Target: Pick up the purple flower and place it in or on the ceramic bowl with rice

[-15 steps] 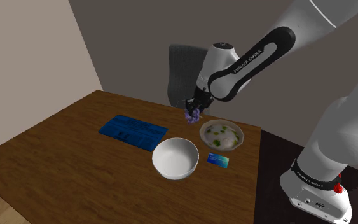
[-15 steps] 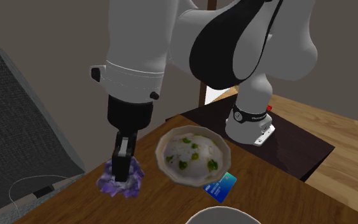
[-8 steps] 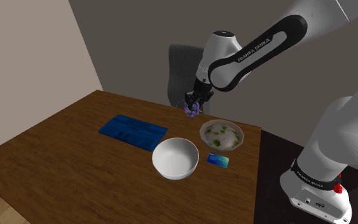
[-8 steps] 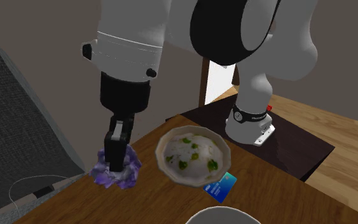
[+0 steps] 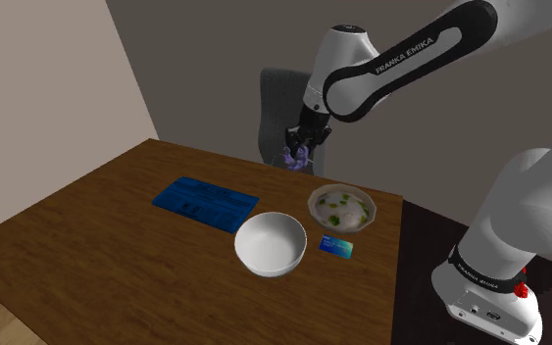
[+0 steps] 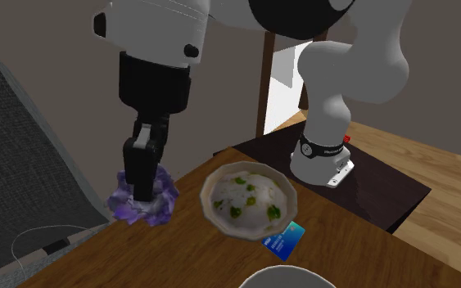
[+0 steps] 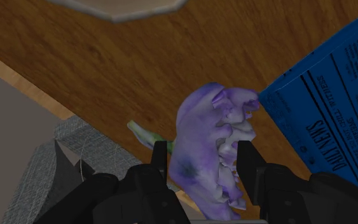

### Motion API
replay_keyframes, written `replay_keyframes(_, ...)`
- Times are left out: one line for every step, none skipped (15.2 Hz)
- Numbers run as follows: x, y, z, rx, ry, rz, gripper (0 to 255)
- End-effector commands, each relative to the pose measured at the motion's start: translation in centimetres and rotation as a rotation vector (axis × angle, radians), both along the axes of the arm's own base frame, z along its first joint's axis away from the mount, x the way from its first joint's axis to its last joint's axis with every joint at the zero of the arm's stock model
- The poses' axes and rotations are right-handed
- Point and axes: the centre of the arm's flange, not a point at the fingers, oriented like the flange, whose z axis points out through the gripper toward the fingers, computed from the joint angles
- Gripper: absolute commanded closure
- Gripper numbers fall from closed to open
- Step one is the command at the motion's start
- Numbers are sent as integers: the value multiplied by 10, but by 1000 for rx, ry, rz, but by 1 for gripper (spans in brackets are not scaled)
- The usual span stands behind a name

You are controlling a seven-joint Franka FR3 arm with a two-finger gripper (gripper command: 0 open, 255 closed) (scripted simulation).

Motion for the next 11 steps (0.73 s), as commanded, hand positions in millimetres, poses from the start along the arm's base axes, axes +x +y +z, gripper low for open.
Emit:
replay_keyframes(0, 1, 11, 0, 0, 0, 255)
replay_keyframes(0, 1, 17, 0, 0, 0, 255)
replay_keyframes(0, 1, 22, 0, 0, 0, 255)
replay_keyframes(0, 1, 27, 0, 0, 0, 255)
replay_keyframes(0, 1, 32, 0, 0, 0, 255)
replay_keyframes(-13, 2, 35, 0, 0, 0, 255)
replay_keyframes(-25, 4, 37, 0, 0, 0, 255)
replay_keyframes(-38, 6, 39, 0, 0, 0, 255)
replay_keyframes(-51, 7, 42, 0, 0, 0, 255)
replay_keyframes(-64, 9, 44, 0, 0, 0, 255)
replay_keyframes(-77, 11, 47, 0, 0, 0, 255)
